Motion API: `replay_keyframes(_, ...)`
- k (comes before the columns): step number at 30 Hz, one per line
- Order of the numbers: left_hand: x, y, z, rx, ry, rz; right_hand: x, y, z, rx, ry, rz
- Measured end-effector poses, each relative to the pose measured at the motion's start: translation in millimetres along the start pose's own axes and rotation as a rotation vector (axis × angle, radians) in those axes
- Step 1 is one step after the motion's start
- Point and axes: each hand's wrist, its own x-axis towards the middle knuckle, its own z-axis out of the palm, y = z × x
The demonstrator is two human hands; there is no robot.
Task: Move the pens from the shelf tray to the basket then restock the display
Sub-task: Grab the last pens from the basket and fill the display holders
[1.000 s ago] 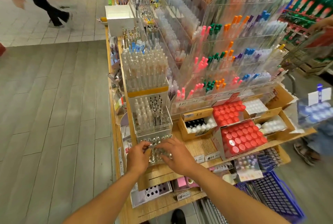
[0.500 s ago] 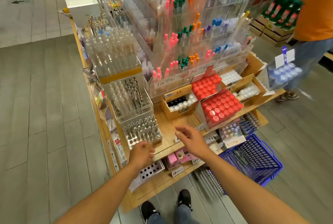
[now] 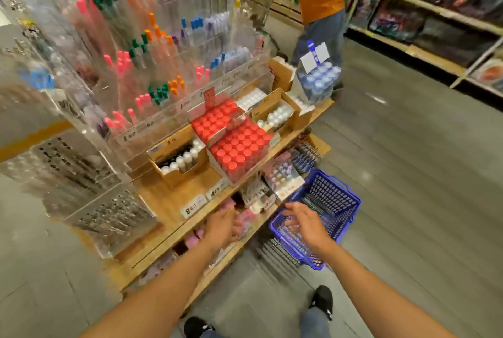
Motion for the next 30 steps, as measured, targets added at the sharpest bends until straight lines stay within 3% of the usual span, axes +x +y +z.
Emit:
replay_keyframes(8,20,-19,157,-0.014,0.041,-0.040,46,57,-155,0.014,-0.007,0.118)
replay_keyframes(15,54,-65,254,-0.043,0.092,-0.142,98,104,-248,-0.174,-0.055,0.170)
replay_keyframes(23,130,-111,298,-0.060,0.072,-0.274,171,181,-269,-0.330,-0.046,0.320)
replay_keyframes(30,284,-167,327,-0.132,0.062,-0.285,295,298,-253,-0.516,-0.070,0.343)
